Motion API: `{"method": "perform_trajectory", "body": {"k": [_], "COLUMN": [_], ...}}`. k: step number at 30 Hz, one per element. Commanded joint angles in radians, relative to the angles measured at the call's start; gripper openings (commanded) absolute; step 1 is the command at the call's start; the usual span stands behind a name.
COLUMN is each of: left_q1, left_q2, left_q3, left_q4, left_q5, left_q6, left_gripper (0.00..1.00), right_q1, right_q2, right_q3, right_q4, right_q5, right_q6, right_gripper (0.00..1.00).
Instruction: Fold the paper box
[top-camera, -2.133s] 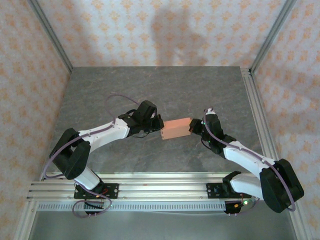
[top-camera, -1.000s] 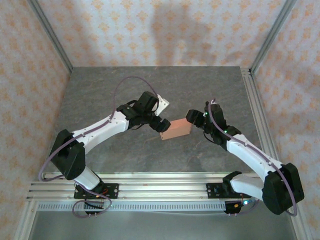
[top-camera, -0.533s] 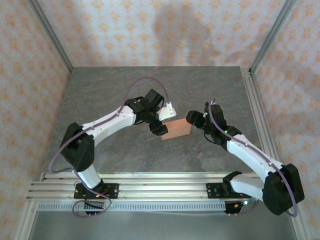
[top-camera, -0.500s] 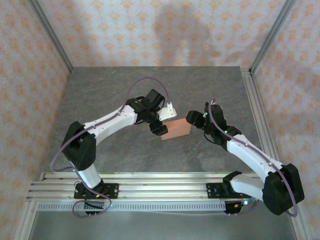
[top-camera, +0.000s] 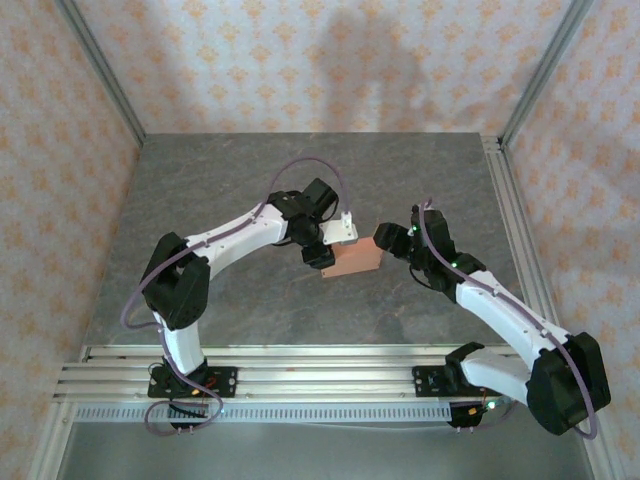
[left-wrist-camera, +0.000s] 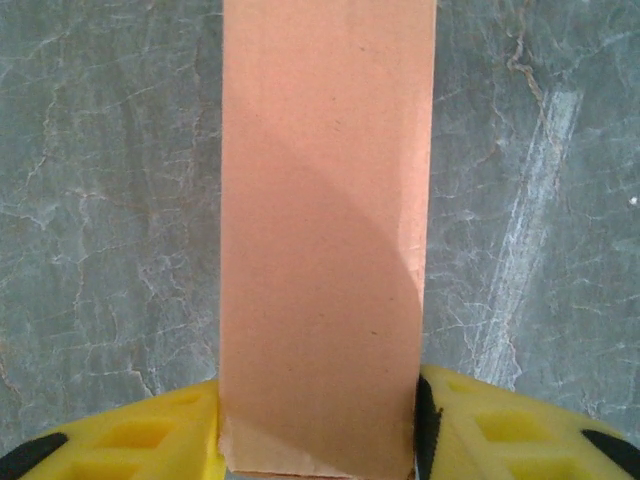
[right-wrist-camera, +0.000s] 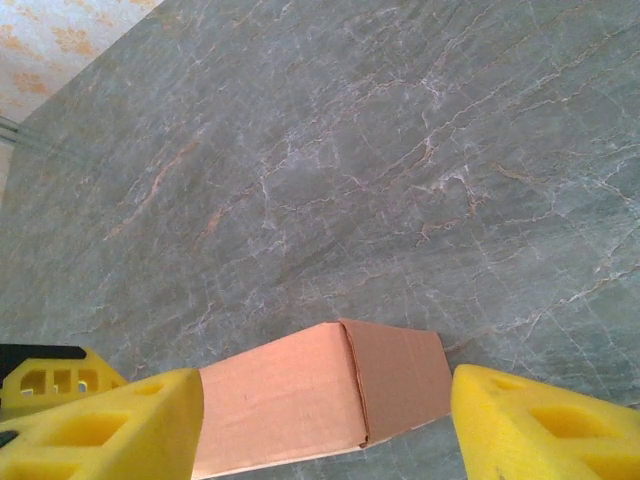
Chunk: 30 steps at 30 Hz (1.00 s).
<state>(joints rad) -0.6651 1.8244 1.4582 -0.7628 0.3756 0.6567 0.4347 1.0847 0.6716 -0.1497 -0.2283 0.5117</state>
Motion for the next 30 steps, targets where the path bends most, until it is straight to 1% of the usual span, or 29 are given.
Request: {"method": "perform_trajectory", "body": {"k": [1,2,6,8,14,17,20,21,24,27,30], "left_q1": [-0.018,-0.023,-0.047,-0.057,-0.068,-0.069,-0.071,-0.073,-0.080,-0.080,-0.080], "left_q2": [-0.009,-0.010,-0.005,0.004,-0.007,-0.045,-0.085,-0.099,-0.129,-0.115,-0.083], "left_q3": [-0.003,-0.007,-0.013,-0.017,-0.066,-0.115,-0.181,-0.211,-0.295,-0.331,-0.353], "left_q4": [-0.028,-0.023,0.000,0.020,0.098,0.181,0.287,0.342,0.508,0.633,0.714], "left_q5": [-0.006,-0.011,-0.111,-0.172,-0.313,-0.406,-0.517,-0.572,-0.694,-0.781,-0.807], "left_q6": [0.018,0.020,-0.005,-0.017,-0.050,-0.064,-0.046,-0.037,0.019,0.073,0.126], "left_gripper": [0.46,0.45,0.40,0.33,0.32,0.32,0.32,0.32,0.33,0.33,0.34], "right_q1": [-0.009,-0.011,-0.019,-0.023,-0.029,-0.036,-0.043,-0.043,-0.045,-0.047,-0.049], "right_q2": [-0.014,-0.014,-0.016,-0.017,-0.023,-0.025,-0.022,-0.021,-0.014,-0.003,0.004], "right_q3": [0.006,0.006,0.013,0.014,0.012,0.009,0.002,0.000,-0.005,-0.010,-0.014], "right_q4": [-0.019,-0.021,-0.038,-0.043,-0.052,-0.050,-0.041,-0.038,-0.029,-0.015,-0.011], "right_q5": [0.021,0.022,0.015,0.012,0.015,0.015,0.016,0.016,0.017,0.011,0.007], "right_q6": [-0.014,-0.014,0.000,0.005,0.008,0.017,0.030,0.031,0.036,0.044,0.049], "right_gripper": [0.66,0.66,0.65,0.65,0.65,0.65,0.64,0.64,0.64,0.64,0.64]}}
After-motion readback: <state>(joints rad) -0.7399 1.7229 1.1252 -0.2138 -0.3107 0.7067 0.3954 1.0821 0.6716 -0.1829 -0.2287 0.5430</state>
